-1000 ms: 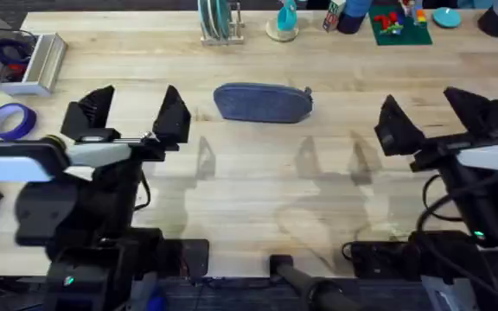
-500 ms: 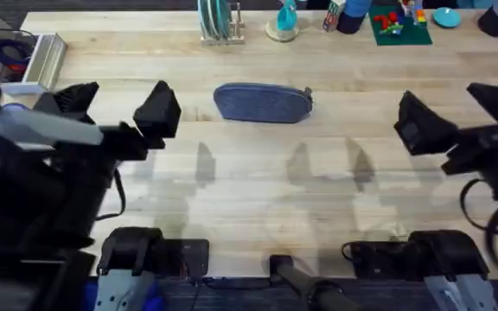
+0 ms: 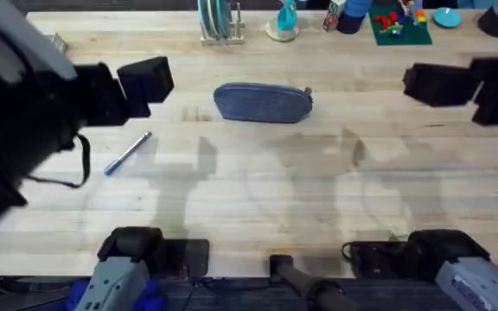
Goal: Unzip the bag, pick up the pens from the table one at a time and place them inside, then zip the bag closed.
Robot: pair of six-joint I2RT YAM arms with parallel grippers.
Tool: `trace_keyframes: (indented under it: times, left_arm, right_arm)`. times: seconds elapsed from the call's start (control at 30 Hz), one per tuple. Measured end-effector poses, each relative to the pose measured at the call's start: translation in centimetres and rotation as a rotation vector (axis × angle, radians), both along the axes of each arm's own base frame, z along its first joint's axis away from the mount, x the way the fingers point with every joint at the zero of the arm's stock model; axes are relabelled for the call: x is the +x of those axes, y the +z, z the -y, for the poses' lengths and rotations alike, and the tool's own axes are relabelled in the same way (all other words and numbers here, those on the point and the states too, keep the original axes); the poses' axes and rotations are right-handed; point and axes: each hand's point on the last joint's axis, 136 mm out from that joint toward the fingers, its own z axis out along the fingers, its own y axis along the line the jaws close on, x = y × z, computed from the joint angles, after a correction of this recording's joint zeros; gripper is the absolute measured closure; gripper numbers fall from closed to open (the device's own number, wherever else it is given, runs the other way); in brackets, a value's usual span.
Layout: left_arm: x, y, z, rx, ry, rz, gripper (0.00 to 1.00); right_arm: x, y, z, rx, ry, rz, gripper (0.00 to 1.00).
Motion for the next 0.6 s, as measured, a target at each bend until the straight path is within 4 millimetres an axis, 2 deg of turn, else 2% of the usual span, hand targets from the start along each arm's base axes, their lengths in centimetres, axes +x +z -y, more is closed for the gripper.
trace_keyframes:
  times: [0.33, 0.6]
  left_arm:
    - [2.2, -0.2, 0.3, -0.012, -0.017, -0.202, 0.008]
    - [3.9, -2.6, 0.7, -0.025, -0.030, -0.342, 0.007]
  right_arm:
    - [2.3, -0.4, 0.0, -0.002, 0.000, -0.241, 0.006]
    - [3.8, -1.3, 0.0, -0.003, 0.000, -0.334, 0.005]
